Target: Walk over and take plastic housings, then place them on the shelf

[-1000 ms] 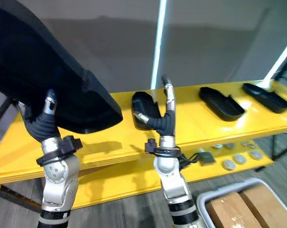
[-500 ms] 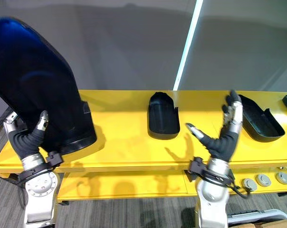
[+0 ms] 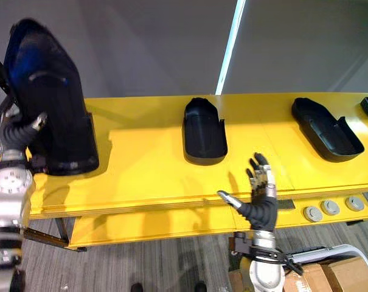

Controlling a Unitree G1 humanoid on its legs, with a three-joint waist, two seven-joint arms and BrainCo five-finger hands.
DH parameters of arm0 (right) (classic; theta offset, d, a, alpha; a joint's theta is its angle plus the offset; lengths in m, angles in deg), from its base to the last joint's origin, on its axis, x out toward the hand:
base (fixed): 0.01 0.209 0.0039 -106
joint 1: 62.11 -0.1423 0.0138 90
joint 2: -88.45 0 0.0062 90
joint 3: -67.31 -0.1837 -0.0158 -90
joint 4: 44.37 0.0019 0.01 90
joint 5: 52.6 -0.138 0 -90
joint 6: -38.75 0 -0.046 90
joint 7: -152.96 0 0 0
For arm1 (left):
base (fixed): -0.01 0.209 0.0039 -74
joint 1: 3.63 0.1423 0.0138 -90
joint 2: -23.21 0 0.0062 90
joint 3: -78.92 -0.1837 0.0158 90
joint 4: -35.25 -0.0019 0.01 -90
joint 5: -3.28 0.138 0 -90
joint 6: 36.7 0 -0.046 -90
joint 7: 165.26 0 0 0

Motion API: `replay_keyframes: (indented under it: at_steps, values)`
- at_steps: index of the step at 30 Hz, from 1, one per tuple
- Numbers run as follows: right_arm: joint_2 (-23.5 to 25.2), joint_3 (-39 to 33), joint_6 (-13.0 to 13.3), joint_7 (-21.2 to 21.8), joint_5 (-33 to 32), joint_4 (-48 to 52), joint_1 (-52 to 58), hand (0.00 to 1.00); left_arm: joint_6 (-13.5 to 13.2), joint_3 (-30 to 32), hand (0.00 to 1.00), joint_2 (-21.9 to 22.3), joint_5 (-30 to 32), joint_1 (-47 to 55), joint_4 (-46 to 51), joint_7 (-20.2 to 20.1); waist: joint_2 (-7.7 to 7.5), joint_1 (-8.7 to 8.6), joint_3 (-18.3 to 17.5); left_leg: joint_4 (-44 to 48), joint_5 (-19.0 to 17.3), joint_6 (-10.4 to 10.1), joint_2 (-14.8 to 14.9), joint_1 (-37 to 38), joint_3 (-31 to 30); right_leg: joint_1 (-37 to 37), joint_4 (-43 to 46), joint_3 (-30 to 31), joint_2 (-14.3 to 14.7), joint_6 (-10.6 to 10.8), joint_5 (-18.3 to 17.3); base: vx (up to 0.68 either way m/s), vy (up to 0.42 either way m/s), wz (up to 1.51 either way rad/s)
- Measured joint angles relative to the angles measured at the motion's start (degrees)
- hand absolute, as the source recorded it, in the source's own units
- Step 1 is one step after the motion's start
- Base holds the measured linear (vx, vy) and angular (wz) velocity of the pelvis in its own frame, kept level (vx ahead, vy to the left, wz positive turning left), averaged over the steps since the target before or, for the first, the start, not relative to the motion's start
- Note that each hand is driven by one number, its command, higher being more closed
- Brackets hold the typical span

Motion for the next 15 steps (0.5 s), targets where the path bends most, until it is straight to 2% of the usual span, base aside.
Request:
replay_keyframes:
  at_steps: [3, 6, 9, 15]
  values:
    - [-0.24, 4.64, -0.03, 0.50, -0.07, -1.44, -0.03, 0.00, 0.39, -9.81, 1.00, -5.94, -7.51, -7.63, -9.35, -3.77, -0.08, -0.77, 2.17, 0.01, 0.01, 0.02, 0.01, -0.23, 1.18, -0.99, 0.35, 1.30, 0.05, 0.00, 0.00, -0.02, 0.006, -0.17]
    - [-1.50, 9.21, -0.17, 0.91, -1.67, -2.11, 0.06, 0.00, 0.97, -14.34, 1.00, -7.33, -9.93, -10.54, -14.02, -6.73, -0.19, -1.67, 3.25, 0.29, 0.02, 0.03, 0.28, -1.90, 1.41, -2.65, 0.36, 1.68, 0.26, -0.03, 0.02, -0.02, -0.007, -0.04]
    - [-1.60, 11.16, -0.29, 1.51, -1.76, -2.10, -0.12, 0.00, 2.12, -14.72, 1.00, -7.33, -10.36, -10.58, -16.43, -8.45, -0.81, -1.86, 4.84, 0.47, 0.02, 0.03, 0.71, -2.00, 2.43, -3.13, 0.36, 2.48, 0.69, -0.08, 0.05, 0.00, -0.020, -0.12]
    - [-2.33, 12.65, -1.08, 1.68, -1.76, -2.10, 0.05, 0.00, 3.30, -14.71, 1.00, -7.33, -10.08, -10.92, -18.25, -8.64, -1.01, -2.00, 5.80, 0.71, 0.02, 0.03, 0.90, -2.34, 3.22, -3.66, 0.33, 3.09, 0.90, -0.17, 0.04, 0.00, -0.012, -0.05]
